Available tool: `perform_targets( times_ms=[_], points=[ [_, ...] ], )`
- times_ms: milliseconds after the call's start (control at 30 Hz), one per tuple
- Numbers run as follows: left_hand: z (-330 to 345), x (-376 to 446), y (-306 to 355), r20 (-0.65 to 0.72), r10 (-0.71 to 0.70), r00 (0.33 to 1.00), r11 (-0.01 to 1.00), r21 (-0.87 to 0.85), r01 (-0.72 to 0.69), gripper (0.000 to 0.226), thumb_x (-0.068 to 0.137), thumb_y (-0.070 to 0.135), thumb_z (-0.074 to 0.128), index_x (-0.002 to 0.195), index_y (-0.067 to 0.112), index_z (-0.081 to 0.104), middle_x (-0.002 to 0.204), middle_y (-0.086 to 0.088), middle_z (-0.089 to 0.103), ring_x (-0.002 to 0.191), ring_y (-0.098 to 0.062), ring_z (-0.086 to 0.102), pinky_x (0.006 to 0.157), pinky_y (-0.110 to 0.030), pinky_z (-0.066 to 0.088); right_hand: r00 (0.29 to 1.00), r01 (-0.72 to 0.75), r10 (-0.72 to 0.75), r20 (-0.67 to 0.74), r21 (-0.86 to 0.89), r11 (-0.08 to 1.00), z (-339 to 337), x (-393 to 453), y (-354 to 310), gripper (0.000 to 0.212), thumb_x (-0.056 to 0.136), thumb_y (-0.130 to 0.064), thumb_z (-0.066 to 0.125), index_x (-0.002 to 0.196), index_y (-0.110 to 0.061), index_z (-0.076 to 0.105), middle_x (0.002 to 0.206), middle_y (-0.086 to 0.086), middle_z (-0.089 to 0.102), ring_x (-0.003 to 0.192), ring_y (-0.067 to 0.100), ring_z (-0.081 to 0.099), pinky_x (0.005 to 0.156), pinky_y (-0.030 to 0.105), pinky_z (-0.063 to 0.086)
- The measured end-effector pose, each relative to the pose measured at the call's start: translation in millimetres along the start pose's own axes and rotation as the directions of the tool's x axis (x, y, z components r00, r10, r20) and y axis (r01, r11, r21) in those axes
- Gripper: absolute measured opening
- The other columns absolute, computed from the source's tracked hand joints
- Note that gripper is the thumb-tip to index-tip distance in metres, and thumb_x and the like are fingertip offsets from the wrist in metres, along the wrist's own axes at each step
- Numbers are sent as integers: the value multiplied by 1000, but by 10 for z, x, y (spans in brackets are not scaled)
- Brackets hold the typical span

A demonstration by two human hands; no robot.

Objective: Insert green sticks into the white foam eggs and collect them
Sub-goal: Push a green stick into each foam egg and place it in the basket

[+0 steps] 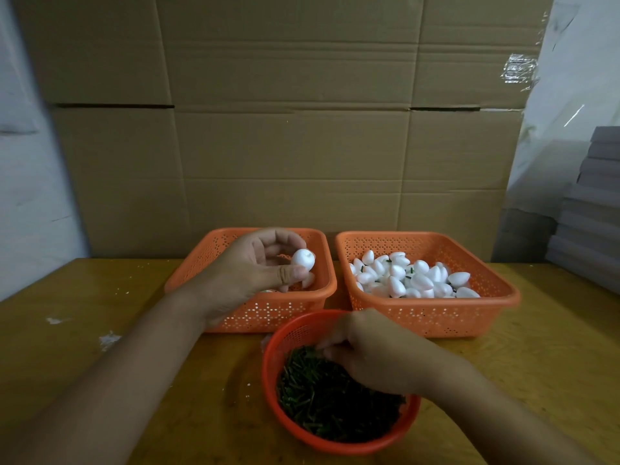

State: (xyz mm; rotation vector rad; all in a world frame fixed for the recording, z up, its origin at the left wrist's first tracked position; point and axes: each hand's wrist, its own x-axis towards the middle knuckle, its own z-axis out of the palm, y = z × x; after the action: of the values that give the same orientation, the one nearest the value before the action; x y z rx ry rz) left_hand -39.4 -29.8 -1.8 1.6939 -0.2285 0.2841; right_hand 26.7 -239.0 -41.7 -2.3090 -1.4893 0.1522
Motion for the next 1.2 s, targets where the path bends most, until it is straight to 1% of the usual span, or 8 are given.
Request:
perform_targets(
  times_ms=[100,200,300,600,833,967,1100,1200],
  points=[
    [-24,5,-7,-8,6,1000,1000,-3,-6,31,73,22,88,99,26,73,108,-8,74,92,-21,67,66,-23,54,995,-23,48,-90,265,964,-77,12,-16,24,96,-2,55,98,-14,76,77,-11,71,73,-4,63,69,11,46],
    [-36,10,-13,-12,7,1000,999,-45,-7,35,67,29,90,98,27,74,106,-7,74,94,-26,66,67,-23,55,984,4,122,-132,697,717,-157,-11,-45,22,101,-4,51,94,-9,71,74,-1,71,67,8,62,60,17,48],
    [-44,9,-13,0,17,1000,998,-59,-17,44,60,42,95,97,30,75,107,-6,74,96,-28,67,68,-23,56,977,38,156,-148,833,553,-214,-23,-33,23,102,-8,49,90,-8,69,73,7,69,61,13,57,53,21,43],
    [-60,16,-35,13,-4,1000,1000,2,4,45,63,44,93,101,29,74,109,-8,74,93,-31,60,73,-29,55,966,10,207,-156,821,571,-212,43,3,30,84,-27,44,58,-23,60,72,10,69,63,16,58,51,25,44],
    [-46,0,-11,10,-11,1000,999,45,10,31,73,27,87,103,26,77,96,1,74,71,-3,62,66,-20,52,903,63,227,-364,637,768,-185,12,-48,27,100,-15,57,82,-5,75,67,15,64,56,13,47,55,28,38],
    [-39,-3,-13,-15,-5,1000,1000,-7,5,33,73,25,88,103,26,76,104,0,73,80,-14,65,66,-20,53,879,80,233,-416,610,788,-176,27,-44,18,96,-6,62,97,-8,79,61,-17,62,54,-5,49,56,11,36],
    [-54,4,-24,-24,-9,1000,999,-36,8,31,71,26,90,99,27,76,110,-4,73,101,-34,64,73,-24,57,881,62,246,-405,613,788,-185,31,-34,21,98,-6,58,97,-13,79,75,7,71,66,6,56,65,25,43],
    [-70,1,-38,17,10,1000,996,-91,-9,29,75,15,83,102,20,76,117,-8,72,102,-33,65,81,-27,59,877,67,244,-414,608,791,-183,32,-35,23,97,-5,60,100,-17,79,70,-1,70,65,4,57,64,23,43]
  ],
)
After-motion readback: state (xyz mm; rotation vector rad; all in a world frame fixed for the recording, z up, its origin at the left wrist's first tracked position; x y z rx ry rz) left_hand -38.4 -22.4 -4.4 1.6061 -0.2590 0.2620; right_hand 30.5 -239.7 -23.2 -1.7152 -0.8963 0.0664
